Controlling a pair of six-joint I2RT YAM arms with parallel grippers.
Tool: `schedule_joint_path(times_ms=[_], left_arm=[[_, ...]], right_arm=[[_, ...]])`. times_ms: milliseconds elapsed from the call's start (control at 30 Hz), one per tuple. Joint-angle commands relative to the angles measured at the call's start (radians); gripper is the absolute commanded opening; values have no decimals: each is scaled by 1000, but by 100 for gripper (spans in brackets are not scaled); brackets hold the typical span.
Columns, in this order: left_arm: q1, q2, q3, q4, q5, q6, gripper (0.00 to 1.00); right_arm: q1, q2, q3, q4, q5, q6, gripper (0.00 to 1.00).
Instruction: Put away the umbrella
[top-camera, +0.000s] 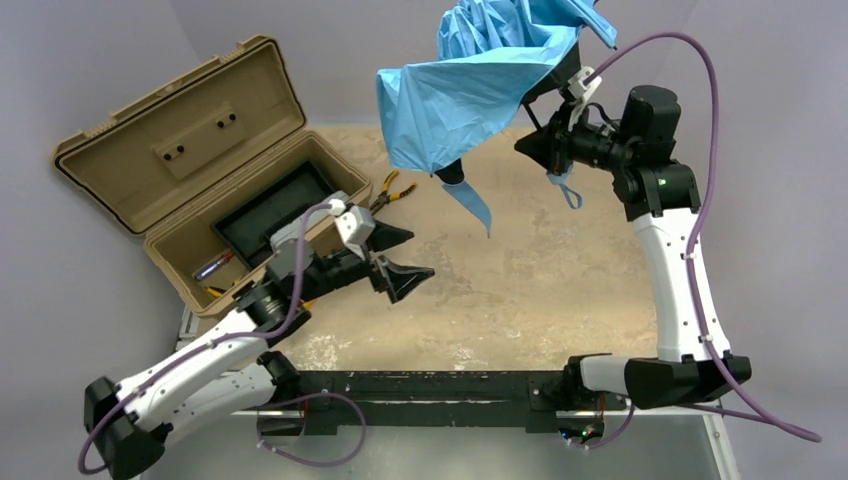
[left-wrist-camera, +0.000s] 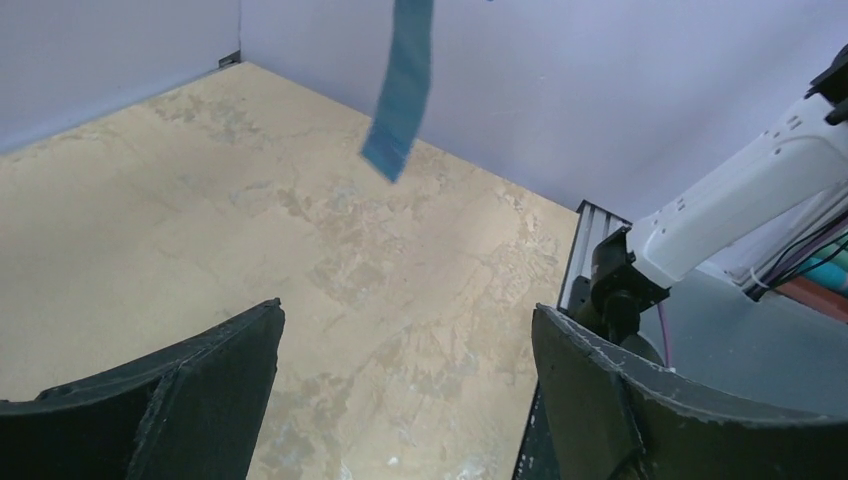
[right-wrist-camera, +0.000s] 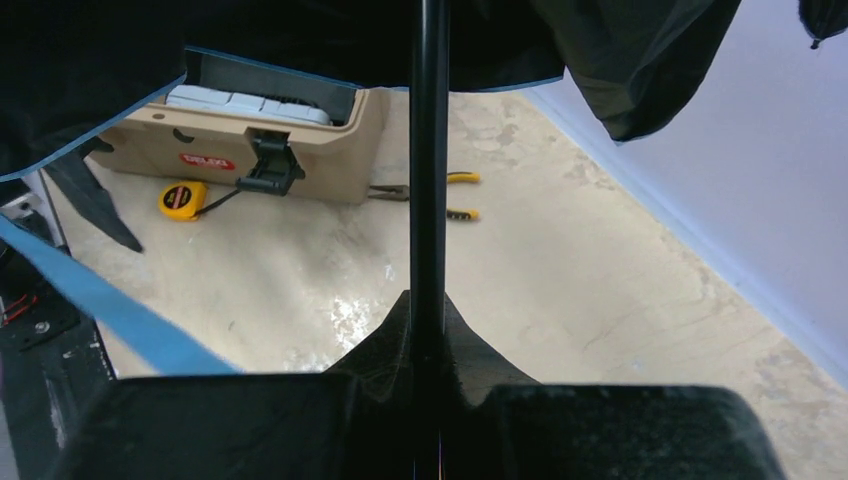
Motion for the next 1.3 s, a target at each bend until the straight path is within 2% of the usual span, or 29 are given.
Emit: schedule_joint_path(times_ms=[0, 100, 333, 400, 600, 700, 800, 867, 900, 1000, 1167, 1267], left_arm=[[-24, 152, 79, 292, 28, 107, 91], [-30, 260, 101, 450, 48, 68, 91], [-62, 423, 146, 682, 55, -37, 86], [-75, 443, 157, 693, 48, -41, 84], [-82, 468, 210, 620, -12, -2, 67], [-82, 486, 239, 606, 5, 0, 53], [-82, 496, 252, 600, 10, -5, 43], [-83, 492, 252, 593, 17, -2, 9], [-82, 486, 253, 578, 19, 3, 0], [-69, 412, 255, 419, -2, 43, 0], [16, 190, 361, -236, -36, 163, 0], [92, 83, 436, -545, -17, 250, 0]], right_arm=[[1, -46, -17, 77, -45, 30, 0], [0, -59, -37, 90, -44, 37, 0], [0, -71, -58, 104, -50, 43, 0], [1, -72, -62, 110, -52, 45, 0], [1, -78, -80, 124, -62, 52, 0], [0, -83, -87, 126, -60, 51, 0], [1, -88, -94, 129, -62, 52, 0], [1, -91, -98, 131, -62, 51, 0], [1, -92, -98, 132, -63, 51, 0], [1, -91, -84, 117, -50, 23, 0], [-2, -79, 3, -26, 66, -188, 0], [-2, -63, 30, -97, 70, -278, 0]])
